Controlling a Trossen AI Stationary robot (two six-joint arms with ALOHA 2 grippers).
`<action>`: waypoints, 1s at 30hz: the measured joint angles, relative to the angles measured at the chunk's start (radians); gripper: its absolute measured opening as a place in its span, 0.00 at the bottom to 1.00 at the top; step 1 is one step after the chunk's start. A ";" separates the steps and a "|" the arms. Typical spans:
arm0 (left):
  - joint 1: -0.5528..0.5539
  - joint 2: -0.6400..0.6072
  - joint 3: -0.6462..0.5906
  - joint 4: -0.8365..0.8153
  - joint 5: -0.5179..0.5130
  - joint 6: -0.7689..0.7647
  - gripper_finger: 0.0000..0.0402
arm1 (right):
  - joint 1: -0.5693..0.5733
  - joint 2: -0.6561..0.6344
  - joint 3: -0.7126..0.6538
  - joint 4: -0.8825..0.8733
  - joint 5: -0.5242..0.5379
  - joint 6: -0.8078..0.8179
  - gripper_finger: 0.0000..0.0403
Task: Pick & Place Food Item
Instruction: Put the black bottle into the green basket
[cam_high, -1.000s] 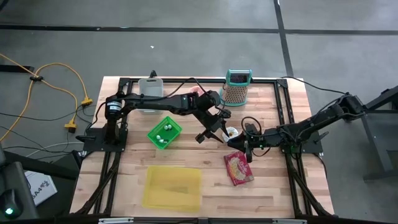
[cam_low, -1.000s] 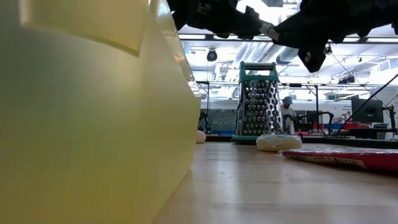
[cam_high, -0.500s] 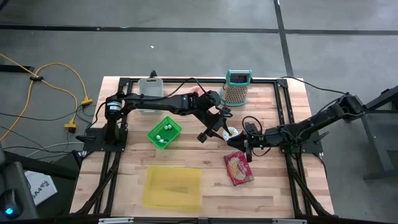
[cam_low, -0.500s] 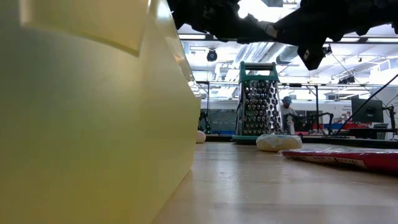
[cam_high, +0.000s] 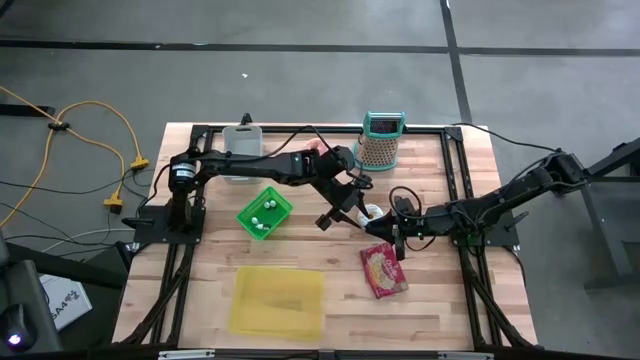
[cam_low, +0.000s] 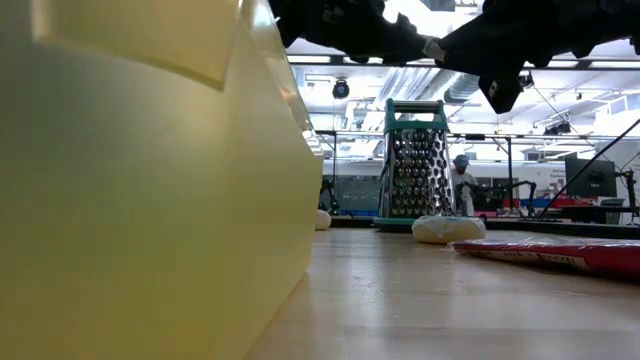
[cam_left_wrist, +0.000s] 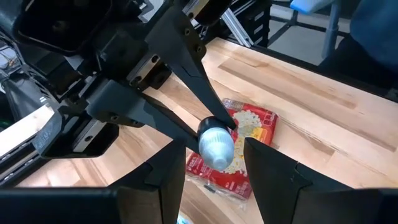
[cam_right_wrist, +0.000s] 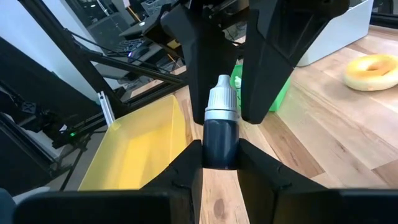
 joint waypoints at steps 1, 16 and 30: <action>0.000 0.000 0.000 0.000 0.000 0.000 0.39 | 0.000 0.000 0.000 0.000 0.000 0.000 0.19; -0.009 0.000 0.000 0.028 0.007 0.016 0.39 | 0.000 0.000 0.000 0.000 0.000 0.000 0.19; -0.009 0.000 0.000 0.028 0.005 0.016 0.25 | 0.000 0.000 0.000 0.000 -0.001 0.000 0.19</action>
